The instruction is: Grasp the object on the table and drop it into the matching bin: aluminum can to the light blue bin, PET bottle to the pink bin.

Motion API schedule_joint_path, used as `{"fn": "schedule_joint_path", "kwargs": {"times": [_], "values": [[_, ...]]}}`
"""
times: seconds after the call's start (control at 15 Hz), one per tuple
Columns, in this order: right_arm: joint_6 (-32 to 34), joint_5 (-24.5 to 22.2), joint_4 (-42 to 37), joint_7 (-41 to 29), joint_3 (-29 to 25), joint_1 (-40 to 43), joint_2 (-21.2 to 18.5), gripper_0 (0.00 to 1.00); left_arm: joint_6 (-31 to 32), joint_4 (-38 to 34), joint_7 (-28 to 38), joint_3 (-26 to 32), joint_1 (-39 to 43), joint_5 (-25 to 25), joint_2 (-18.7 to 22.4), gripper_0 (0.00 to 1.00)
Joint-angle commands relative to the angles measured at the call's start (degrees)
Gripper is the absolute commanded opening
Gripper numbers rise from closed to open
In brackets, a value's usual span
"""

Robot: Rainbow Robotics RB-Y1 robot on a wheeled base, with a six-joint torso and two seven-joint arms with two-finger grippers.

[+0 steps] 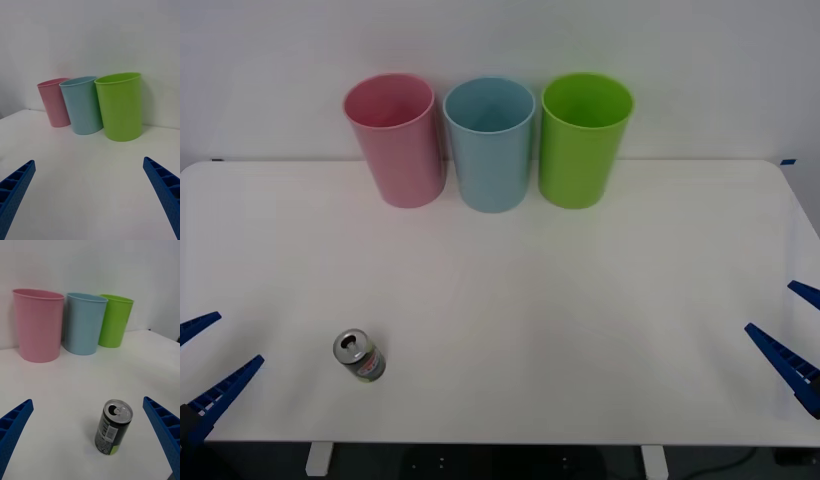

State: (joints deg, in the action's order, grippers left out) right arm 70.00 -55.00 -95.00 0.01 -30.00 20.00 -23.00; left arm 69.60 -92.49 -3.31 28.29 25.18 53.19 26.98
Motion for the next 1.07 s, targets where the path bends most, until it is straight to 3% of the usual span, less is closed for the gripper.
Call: {"fn": "schedule_joint_path", "kwargs": {"times": [0.07,0.6,1.07], "values": [[0.00,0.00,0.00,-0.01,0.00,0.00,0.00,1.00,-0.26,0.03,-3.72,-1.57,1.36,-0.01,0.00,1.00],[0.00,0.00,0.00,-0.01,0.00,0.00,0.00,1.00,-1.84,0.47,-9.52,-4.21,3.38,4.03,0.00,1.00],[0.00,0.00,0.00,-0.01,0.00,0.00,0.00,1.00,-3.60,10.14,-16.29,-9.92,-0.92,2.45,0.00,1.00]]}}
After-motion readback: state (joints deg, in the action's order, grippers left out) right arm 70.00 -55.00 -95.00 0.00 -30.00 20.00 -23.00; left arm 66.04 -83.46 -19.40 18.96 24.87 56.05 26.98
